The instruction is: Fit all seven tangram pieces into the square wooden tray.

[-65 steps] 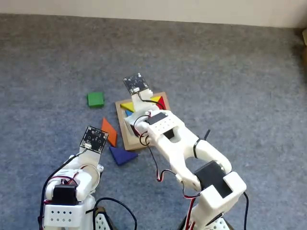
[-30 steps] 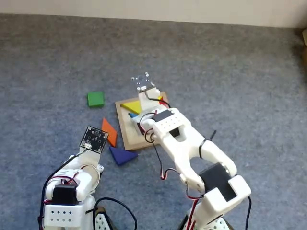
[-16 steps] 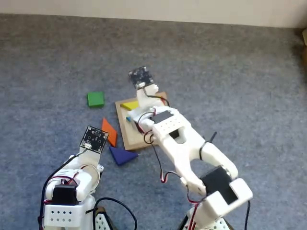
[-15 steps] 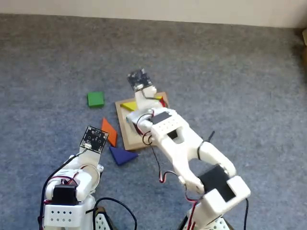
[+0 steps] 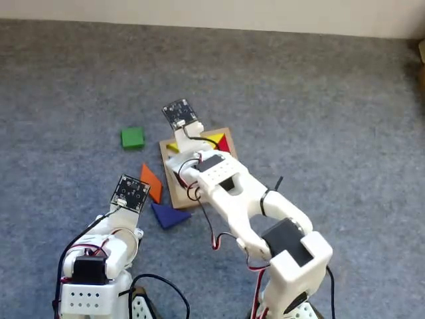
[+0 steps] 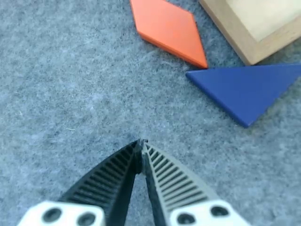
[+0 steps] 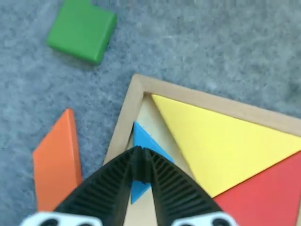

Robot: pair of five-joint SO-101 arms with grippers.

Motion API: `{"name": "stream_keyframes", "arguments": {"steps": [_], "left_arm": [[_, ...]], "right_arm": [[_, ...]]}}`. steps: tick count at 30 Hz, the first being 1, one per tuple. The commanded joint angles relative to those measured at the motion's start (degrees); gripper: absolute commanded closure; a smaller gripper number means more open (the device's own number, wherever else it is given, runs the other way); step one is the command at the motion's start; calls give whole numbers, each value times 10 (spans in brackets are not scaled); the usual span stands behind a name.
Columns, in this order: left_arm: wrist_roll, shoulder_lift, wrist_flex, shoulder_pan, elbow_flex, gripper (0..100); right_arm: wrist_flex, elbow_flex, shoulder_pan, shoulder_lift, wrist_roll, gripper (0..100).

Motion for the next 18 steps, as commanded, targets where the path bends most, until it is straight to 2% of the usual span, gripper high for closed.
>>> {"name": "stream_keyframes", "arguments": {"steps": [1, 3, 7, 11, 15, 18], "left_arm": [[-5, -15, 4, -6, 11, 992], [-5, -15, 4, -6, 11, 992], [-5, -15, 4, -6, 11, 992], [-5, -15, 4, -6, 11, 992], [-5, -15, 4, -6, 11, 992], [-5, -15, 4, -6, 11, 992]], "right_arm": [[-3, -9, 19, 5, 1, 986], [-2, -8, 20, 0, -8, 986], [-1, -7, 25, -15, -74, 986], [4, -6, 37, -21, -80, 987], [33, -7, 58, -23, -135, 987], [47, -8, 75, -23, -140, 987]]}}
